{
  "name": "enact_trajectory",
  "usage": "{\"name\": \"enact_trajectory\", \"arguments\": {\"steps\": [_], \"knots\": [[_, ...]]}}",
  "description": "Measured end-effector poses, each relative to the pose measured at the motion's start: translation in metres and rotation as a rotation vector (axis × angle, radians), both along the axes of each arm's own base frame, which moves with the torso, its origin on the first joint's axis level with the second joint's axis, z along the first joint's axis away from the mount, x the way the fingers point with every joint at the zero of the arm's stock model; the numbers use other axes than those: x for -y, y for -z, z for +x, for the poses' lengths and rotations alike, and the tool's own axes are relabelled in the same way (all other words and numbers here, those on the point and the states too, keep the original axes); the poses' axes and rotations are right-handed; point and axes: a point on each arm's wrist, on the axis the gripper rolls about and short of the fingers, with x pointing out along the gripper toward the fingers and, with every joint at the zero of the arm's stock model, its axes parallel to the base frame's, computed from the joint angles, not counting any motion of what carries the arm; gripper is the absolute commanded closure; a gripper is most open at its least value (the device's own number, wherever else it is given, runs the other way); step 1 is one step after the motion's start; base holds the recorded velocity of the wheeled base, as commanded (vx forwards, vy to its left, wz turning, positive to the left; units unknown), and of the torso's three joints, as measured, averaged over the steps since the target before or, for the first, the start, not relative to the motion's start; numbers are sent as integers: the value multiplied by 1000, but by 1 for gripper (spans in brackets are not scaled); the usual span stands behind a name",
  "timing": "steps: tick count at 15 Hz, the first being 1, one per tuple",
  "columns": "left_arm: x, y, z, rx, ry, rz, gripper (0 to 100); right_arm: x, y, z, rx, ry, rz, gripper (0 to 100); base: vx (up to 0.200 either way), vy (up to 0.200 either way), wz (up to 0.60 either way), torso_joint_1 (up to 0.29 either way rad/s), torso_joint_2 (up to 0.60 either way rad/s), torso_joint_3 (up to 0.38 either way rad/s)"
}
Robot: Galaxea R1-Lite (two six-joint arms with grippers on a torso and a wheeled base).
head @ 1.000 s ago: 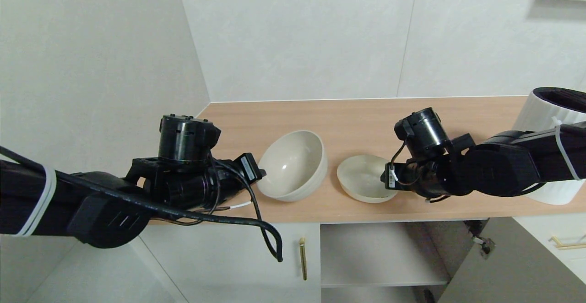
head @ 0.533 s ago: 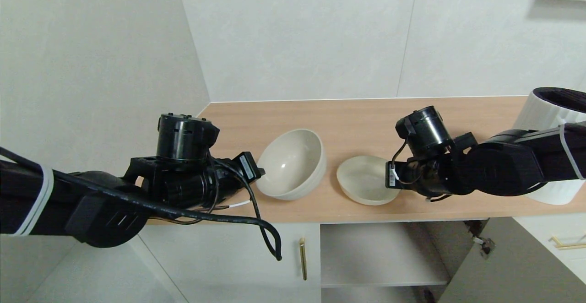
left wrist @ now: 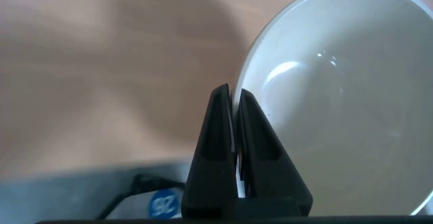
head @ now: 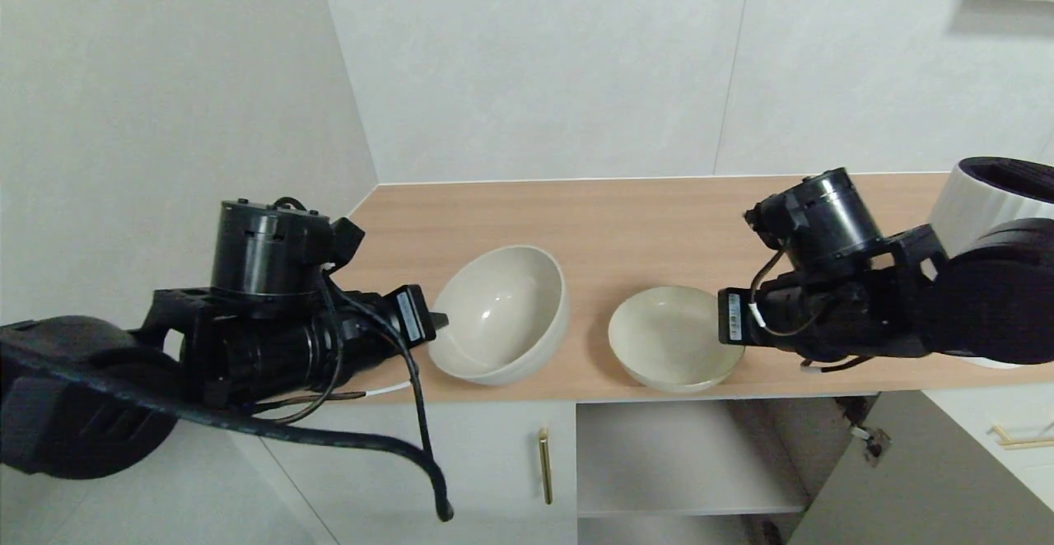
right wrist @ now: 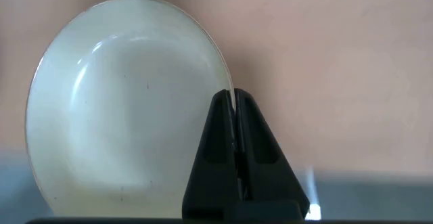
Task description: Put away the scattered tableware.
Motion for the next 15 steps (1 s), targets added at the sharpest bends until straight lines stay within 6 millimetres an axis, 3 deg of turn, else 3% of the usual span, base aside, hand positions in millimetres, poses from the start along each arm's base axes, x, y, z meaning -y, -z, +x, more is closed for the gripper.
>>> {"name": "enact_trajectory", "arguments": {"steps": [4, 6, 12, 15], "knots": [[-16, -13, -35, 47, 46, 75, 100, 23, -25, -58, -147, -167, 56, 100, 0, 0, 0, 0, 0, 0], [-23, -9, -53, 44, 82, 132, 100, 33, -25, -75, -153, -187, 58, 100, 0, 0, 0, 0, 0, 0], [-26, -10, -65, 59, 96, 136, 100, 39, -18, -84, -133, -220, 33, 100, -167, 0, 0, 4, 1, 3], [-26, -11, -65, 65, 99, 133, 100, 38, -13, -83, -150, -219, 24, 100, 0, 0, 0, 0, 0, 0]]}}
